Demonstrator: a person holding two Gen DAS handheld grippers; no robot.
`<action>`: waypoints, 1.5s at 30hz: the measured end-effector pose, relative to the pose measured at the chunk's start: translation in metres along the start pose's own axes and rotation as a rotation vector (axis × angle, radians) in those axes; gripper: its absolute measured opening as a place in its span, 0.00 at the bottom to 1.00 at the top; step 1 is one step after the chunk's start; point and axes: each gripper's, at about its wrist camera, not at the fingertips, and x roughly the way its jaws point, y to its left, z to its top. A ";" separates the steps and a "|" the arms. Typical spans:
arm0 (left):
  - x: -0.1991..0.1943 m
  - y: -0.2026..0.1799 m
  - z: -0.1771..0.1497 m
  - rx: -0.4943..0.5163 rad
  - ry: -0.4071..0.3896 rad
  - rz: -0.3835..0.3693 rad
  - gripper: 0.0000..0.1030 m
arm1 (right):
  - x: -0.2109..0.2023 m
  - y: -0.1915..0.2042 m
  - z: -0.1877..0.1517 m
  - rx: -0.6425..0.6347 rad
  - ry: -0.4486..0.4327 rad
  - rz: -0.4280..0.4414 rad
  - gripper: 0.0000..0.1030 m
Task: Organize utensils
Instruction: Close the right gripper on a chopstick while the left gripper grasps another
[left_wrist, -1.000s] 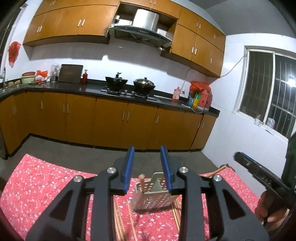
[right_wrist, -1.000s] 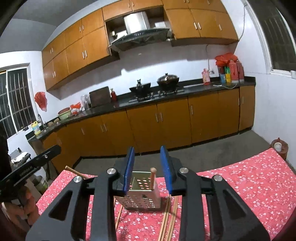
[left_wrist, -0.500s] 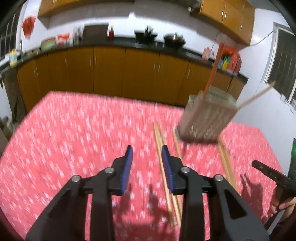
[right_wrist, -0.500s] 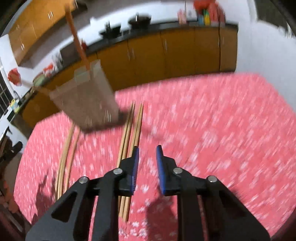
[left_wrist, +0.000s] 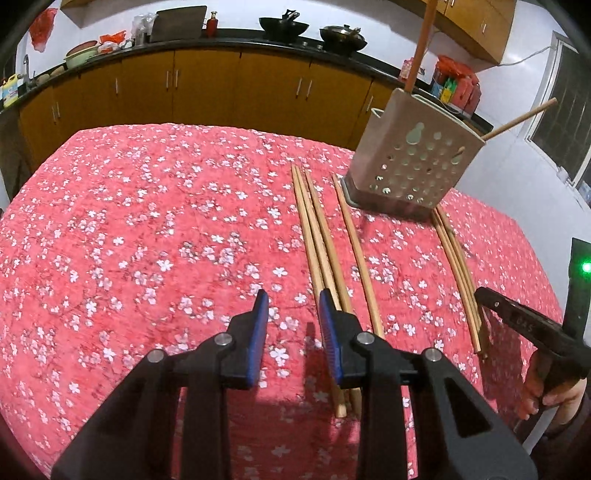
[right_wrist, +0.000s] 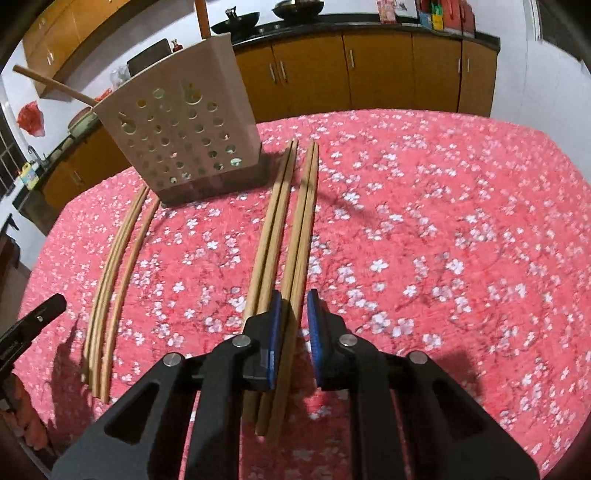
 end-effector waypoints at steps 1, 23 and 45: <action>0.000 -0.001 0.000 0.001 0.002 -0.002 0.28 | -0.001 -0.003 0.001 0.009 0.000 0.006 0.12; 0.019 -0.014 -0.013 0.047 0.071 -0.046 0.19 | -0.006 -0.029 -0.001 0.067 -0.014 -0.077 0.08; 0.026 0.007 -0.009 0.060 0.027 0.086 0.09 | -0.011 -0.020 -0.009 -0.005 -0.054 -0.064 0.08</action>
